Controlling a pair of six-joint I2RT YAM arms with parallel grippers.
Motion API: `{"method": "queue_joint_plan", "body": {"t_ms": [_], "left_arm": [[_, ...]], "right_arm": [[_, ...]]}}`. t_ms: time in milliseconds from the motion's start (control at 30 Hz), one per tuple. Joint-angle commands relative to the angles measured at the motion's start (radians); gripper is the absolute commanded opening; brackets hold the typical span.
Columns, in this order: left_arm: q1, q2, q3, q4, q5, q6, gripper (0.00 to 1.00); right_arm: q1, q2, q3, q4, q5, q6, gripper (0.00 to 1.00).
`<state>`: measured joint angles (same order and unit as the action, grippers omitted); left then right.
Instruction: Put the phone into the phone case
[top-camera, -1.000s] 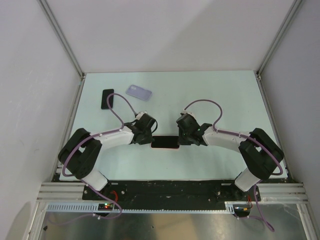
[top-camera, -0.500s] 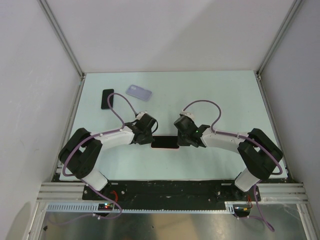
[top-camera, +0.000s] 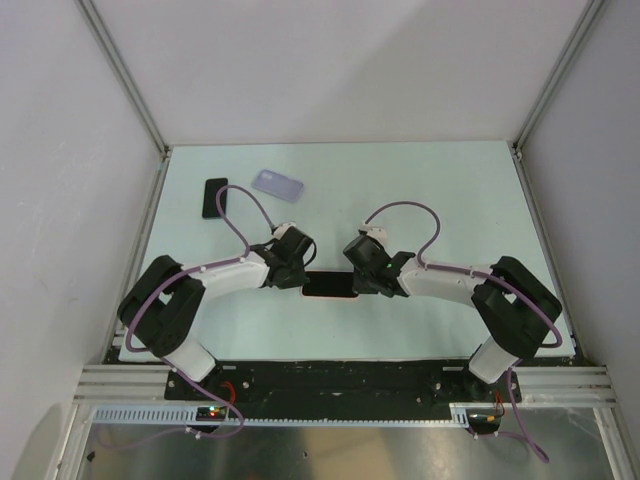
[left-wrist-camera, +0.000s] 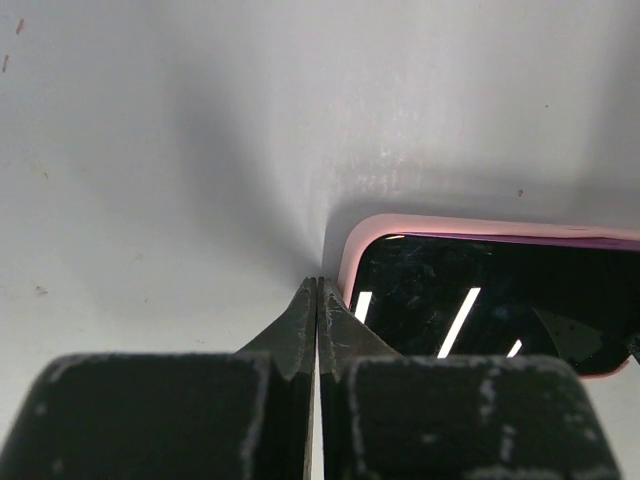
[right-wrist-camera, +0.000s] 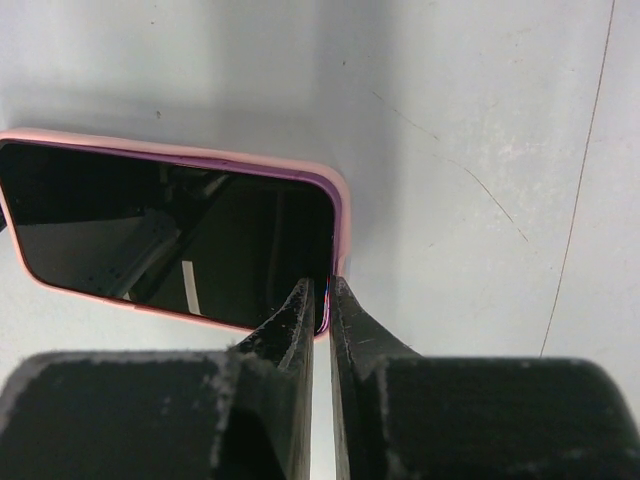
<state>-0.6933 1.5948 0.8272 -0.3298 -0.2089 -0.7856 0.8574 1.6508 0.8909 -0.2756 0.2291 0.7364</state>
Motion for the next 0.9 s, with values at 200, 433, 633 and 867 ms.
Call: {"method": "queue_joint_plan", "body": {"t_ms": [200, 433, 633, 867], "left_arm": [[-0.007, 0.007, -0.012, 0.083, 0.131, 0.002, 0.0], [0.025, -0.055, -0.025, 0.079, 0.133, 0.021, 0.0], [0.052, -0.146, -0.079, 0.059, 0.104, 0.027, 0.0], [0.041, -0.267, -0.138, 0.016, 0.103, 0.011, 0.0]], "right_arm": [[0.043, 0.082, -0.034, -0.077, -0.06, 0.05, 0.07], [0.016, -0.062, 0.095, -0.12, -0.028, -0.025, 0.25], [-0.062, -0.102, 0.171, -0.118, -0.037, -0.082, 0.27], [-0.158, -0.003, 0.232, -0.069, -0.106, -0.147, 0.27]]}}
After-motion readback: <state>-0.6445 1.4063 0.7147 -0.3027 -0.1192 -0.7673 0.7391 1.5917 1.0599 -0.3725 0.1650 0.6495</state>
